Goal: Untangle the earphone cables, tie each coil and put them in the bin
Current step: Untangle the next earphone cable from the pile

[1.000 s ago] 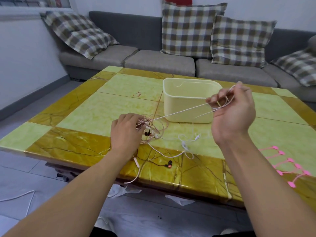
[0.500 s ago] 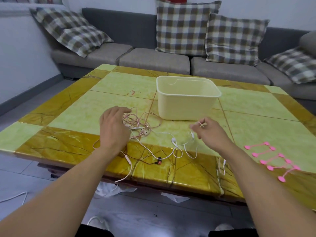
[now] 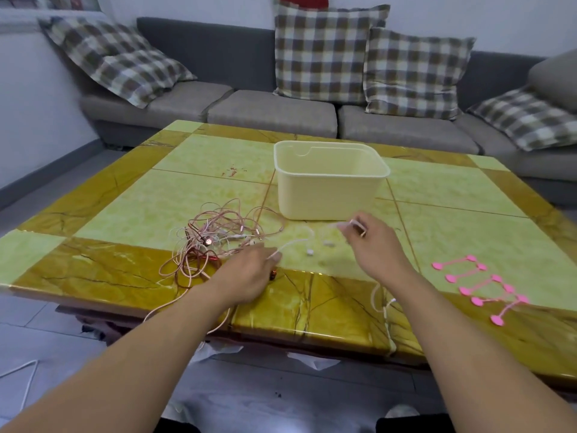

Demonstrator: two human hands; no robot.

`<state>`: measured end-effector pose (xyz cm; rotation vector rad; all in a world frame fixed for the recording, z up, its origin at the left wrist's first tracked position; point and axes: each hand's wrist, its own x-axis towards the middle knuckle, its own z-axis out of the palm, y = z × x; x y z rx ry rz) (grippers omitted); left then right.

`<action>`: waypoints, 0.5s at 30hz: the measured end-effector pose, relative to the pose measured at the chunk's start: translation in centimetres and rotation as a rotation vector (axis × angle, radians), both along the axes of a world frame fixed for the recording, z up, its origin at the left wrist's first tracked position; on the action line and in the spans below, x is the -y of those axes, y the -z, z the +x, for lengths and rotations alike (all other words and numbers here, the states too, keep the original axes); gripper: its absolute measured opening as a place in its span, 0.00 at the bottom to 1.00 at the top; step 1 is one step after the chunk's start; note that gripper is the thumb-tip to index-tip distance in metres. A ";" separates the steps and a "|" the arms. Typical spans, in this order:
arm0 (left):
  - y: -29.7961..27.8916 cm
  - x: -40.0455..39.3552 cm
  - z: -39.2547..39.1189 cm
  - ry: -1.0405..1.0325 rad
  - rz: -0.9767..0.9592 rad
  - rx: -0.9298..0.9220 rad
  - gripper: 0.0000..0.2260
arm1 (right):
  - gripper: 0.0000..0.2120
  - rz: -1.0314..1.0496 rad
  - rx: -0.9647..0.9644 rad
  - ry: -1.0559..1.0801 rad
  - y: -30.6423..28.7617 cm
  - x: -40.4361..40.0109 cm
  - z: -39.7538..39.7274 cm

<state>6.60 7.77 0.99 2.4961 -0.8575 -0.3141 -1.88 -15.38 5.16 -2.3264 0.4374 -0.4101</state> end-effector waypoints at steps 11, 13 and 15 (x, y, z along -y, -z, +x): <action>0.1 -2.1 3.1 -0.361 -0.086 0.172 0.15 | 0.10 0.567 0.557 0.200 -3.3 1.1 -0.9; -0.2 -2.1 3.0 -0.352 -0.026 0.140 0.21 | 0.10 0.573 0.487 0.165 -3.0 1.3 -1.1; -1.1 -1.9 2.5 -0.343 0.043 0.087 0.29 | 0.09 0.569 0.401 0.127 -2.7 1.4 -1.3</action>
